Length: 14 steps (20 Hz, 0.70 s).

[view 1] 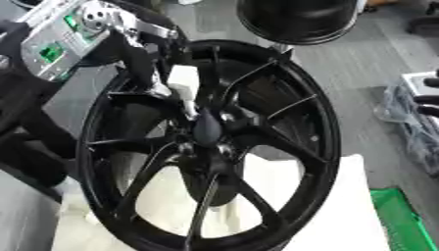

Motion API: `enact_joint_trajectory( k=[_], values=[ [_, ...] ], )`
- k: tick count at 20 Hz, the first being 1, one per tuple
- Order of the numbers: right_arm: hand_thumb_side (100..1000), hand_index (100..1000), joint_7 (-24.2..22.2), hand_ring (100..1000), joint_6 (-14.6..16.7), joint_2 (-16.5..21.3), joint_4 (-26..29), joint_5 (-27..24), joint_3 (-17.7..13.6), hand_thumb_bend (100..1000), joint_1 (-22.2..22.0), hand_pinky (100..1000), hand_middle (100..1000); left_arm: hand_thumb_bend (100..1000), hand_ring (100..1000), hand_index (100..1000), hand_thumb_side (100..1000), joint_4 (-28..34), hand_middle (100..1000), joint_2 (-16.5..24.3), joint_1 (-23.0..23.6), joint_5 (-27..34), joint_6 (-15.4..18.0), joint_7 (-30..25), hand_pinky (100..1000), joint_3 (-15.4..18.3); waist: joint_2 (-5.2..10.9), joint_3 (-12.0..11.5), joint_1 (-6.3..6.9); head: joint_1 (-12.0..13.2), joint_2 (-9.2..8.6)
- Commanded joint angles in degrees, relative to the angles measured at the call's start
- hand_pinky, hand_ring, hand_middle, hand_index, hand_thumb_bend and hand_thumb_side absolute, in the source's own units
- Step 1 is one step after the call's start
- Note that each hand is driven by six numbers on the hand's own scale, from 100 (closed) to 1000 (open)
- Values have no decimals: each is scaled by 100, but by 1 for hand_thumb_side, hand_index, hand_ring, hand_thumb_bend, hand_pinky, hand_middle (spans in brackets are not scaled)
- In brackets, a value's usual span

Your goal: Pull the pin out of the wheel hub.

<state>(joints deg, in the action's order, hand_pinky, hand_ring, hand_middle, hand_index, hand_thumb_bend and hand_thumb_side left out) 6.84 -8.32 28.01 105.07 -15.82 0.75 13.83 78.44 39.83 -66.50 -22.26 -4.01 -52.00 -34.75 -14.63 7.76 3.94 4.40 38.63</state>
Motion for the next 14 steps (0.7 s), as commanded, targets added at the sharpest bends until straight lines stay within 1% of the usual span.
enact_joint_trajectory(
  k=[1, 3, 5, 7, 8, 10, 11, 14],
  values=[
    [822, 866, -13, 739, 2, 113, 41, 43, -13, 100, 52, 775, 797, 336, 811, 692, 293, 65, 739, 64, -128, -115, -75, 3, 803, 64, 129, 7, -38, 17, -28],
    [821, 866, -16, 739, 1, 112, 40, 47, -11, 100, 54, 776, 797, 318, 805, 674, 331, 65, 729, 45, -138, -152, -121, 3, 801, 67, 130, 9, -37, 17, -33],
    [820, 866, -16, 739, 1, 110, 39, 49, -12, 100, 56, 776, 797, 310, 798, 653, 319, 73, 714, 31, -148, -171, -153, 3, 798, 63, 131, 10, -37, 15, -35],
    [821, 866, -17, 739, 1, 109, 38, 48, -13, 100, 59, 776, 797, 263, 775, 600, 251, 80, 680, 19, -159, -212, -185, 15, 783, 58, 132, 13, -35, 18, -34],
    [821, 866, -17, 739, 0, 109, 38, 46, -13, 100, 61, 776, 797, 265, 766, 578, 221, 82, 669, 11, -162, -239, -204, 28, 776, 52, 132, 15, -35, 18, -32],
    [820, 866, -16, 739, 1, 108, 38, 43, -16, 100, 63, 776, 798, 279, 747, 530, 134, 106, 641, 1, -168, -295, -211, 64, 762, 40, 133, 17, -33, 19, -33],
    [820, 866, -14, 739, 1, 108, 37, 41, -17, 100, 63, 776, 798, 283, 739, 509, 118, 123, 630, -1, -169, -328, -207, 94, 755, 38, 134, 18, -33, 19, -33],
    [821, 866, -19, 740, -1, 112, 39, 39, -13, 100, 63, 776, 798, 290, 721, 468, 135, 181, 605, -6, -172, -414, -217, 236, 742, 30, 136, 19, -32, 21, -30]
  ],
)
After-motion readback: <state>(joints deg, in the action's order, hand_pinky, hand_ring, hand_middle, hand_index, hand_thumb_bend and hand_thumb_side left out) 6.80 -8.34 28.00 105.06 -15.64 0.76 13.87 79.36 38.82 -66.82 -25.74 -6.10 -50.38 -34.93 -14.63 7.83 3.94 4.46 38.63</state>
